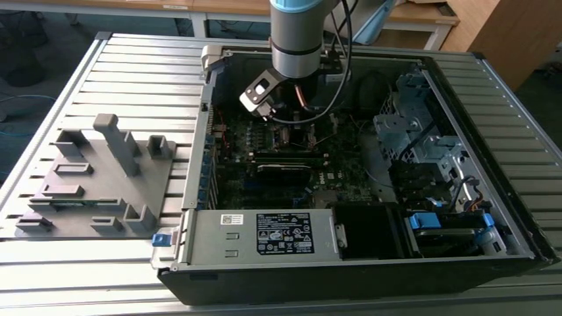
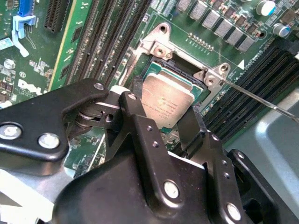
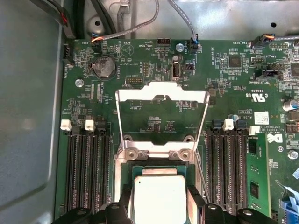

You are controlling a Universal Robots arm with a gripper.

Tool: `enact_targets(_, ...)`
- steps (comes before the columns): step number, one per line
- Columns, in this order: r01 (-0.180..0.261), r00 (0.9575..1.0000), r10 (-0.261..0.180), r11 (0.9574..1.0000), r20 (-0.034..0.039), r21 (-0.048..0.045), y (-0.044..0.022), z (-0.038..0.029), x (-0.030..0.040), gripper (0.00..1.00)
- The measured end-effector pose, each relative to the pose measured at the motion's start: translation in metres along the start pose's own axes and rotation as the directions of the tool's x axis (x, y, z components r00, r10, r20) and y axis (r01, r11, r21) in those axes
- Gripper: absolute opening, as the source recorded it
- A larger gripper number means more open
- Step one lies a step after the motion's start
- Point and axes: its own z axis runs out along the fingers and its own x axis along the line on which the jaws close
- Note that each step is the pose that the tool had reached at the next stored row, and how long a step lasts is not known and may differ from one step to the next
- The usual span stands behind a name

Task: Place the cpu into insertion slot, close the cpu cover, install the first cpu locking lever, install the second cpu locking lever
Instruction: 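Place the cpu into insertion slot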

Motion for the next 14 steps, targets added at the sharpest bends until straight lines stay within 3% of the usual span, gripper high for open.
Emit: enact_targets(14,-0.009,1.0,0.009,1.0,0.0008,-0.0001,-0.0003,0.002,0.0014,0.54)
